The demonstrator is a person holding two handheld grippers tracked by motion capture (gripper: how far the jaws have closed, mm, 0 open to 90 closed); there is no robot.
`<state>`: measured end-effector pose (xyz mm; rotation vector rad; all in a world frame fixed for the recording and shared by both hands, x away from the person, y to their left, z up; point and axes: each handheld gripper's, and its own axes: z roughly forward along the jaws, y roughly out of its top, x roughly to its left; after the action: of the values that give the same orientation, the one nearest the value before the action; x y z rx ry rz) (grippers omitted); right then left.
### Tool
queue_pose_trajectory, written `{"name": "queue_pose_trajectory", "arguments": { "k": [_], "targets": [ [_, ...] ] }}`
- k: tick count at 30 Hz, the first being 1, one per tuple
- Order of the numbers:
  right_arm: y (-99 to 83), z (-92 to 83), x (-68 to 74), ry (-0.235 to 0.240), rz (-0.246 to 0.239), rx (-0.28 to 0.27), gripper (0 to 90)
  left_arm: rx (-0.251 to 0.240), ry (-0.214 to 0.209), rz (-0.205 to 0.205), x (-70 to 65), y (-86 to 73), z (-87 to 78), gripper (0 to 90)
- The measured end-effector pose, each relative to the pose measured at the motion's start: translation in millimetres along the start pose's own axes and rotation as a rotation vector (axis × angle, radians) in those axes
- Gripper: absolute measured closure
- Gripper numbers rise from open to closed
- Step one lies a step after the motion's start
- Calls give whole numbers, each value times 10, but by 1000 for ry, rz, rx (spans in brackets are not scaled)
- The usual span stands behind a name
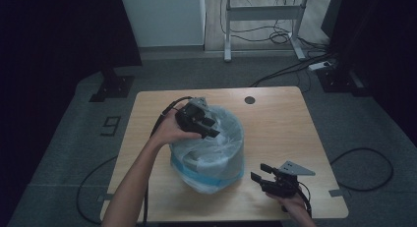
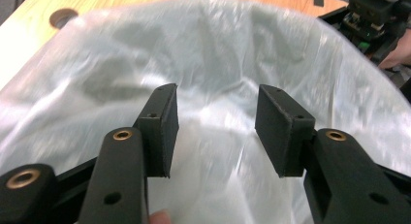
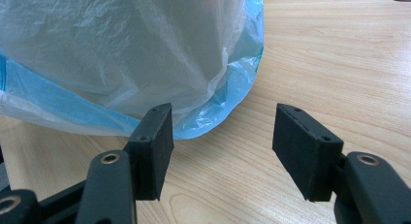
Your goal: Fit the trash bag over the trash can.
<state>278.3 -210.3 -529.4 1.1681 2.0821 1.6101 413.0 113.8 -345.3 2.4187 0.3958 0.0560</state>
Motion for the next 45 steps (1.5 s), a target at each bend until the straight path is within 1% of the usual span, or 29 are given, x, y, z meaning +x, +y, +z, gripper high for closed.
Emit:
{"name": "queue_pose_trajectory", "arguments": {
  "k": [3, 5, 8, 9, 12, 16, 21, 23, 24, 26, 29, 31, 34, 38, 41, 45],
  "targets": [
    [-5, 4, -5, -2, 1, 2, 392, 11, 6, -6, 16, -79, -33, 505],
    [-7, 5, -4, -3, 1, 3, 392, 28, 3, -14, 29, -116, -34, 506],
    [-10, 10, 3, -4, -2, 4, 390, 84, 5, -18, 42, -140, 14, 500],
    [-10, 11, 4, -4, -5, 5, 390, 102, 7, -16, 44, -139, 36, 497],
    [-9, 11, 5, -4, -5, 4, 389, 135, 9, -15, 41, -124, 100, 490],
    [-7, 1, -7, -6, -4, 2, 389, 191, 25, -7, 40, -93, 185, 486],
    [-1, -12, -6, -5, -4, -1, 389, 237, 31, -13, 36, -62, 244, 480],
    [0, -14, -5, -5, -5, -2, 389, 237, 35, -14, 34, -63, 238, 477],
    [1, -15, -5, -5, -6, -2, 389, 230, 37, -14, 33, -65, 224, 475],
    [5, -20, -7, -6, -4, -5, 389, 197, 44, -17, 29, -76, 176, 464],
    [8, -26, -14, -8, -5, -8, 389, 129, 64, -27, 20, -104, 69, 428],
    [11, -29, -13, -9, -7, -8, 388, 72, 65, -34, 3, -132, -13, 408],
    [13, -30, -13, -12, -6, -10, 386, -4, 73, -36, -40, -187, -131, 390],
    [15, -40, -24, -20, -3, -13, 386, -87, 86, -45, -126, -291, -273, 375],
    [18, -47, -27, -25, -2, -16, 386, -128, 110, -47, -198, -391, -359, 374],
    [19, -63, -30, -31, -6, -17, 385, -181, 122, -53, -300, -536, -451, 373]
  ]
}}
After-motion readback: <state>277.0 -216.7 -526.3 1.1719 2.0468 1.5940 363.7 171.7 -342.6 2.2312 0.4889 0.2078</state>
